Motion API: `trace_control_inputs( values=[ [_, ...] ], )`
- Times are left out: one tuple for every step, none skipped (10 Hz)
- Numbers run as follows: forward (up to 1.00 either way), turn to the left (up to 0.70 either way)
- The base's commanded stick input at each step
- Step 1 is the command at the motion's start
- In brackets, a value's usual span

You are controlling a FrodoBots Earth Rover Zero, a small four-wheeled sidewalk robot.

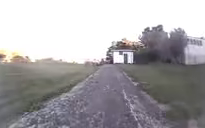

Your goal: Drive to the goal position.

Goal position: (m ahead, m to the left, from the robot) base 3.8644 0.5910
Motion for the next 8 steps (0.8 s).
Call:
trace_control_inputs(
  values=[
    [1.00, 0.00],
    [1.00, 0.00],
    [1.00, 0.00],
    [1.00, 0.00],
    [1.00, 0.00],
    [1.00, 0.00],
    [1.00, 0.00],
    [1.00, 0.00]
  ],
)
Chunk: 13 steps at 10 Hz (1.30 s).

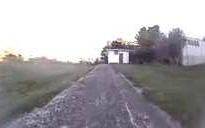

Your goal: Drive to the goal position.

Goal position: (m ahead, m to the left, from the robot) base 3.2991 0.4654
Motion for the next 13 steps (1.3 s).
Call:
trace_control_inputs(
  values=[
    [1.00, 0.00],
    [1.00, 0.00],
    [1.00, 0.00],
    [1.00, 0.03],
    [1.00, 0.20],
    [1.00, 0.37],
    [1.00, 0.24],
    [1.00, 0.08],
    [1.00, 0.00],
    [1.00, 0.00],
    [1.00, 0.00],
    [1.00, 0.00],
    [1.00, -0.21]
  ],
)
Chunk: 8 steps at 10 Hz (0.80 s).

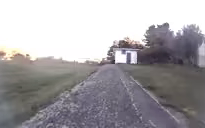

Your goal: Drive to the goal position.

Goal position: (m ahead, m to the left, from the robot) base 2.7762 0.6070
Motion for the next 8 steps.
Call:
trace_control_inputs(
  values=[
    [1.00, -0.31],
    [1.00, -0.40],
    [1.00, -0.40],
    [1.00, -0.40],
    [1.00, -0.37],
    [1.00, -0.32],
    [1.00, -0.06],
    [1.00, -0.03]
  ],
)
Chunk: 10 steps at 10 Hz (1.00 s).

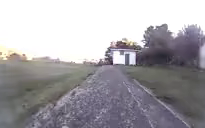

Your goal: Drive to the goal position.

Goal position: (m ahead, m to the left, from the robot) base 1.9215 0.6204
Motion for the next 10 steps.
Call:
trace_control_inputs(
  values=[
    [1.00, 0.00],
    [1.00, 0.00],
    [1.00, 0.00],
    [1.00, 0.00],
    [1.00, 0.00],
    [1.00, 0.00],
    [1.00, 0.00],
    [1.00, 0.00],
    [1.00, 0.00],
    [1.00, 0.08]
  ],
)
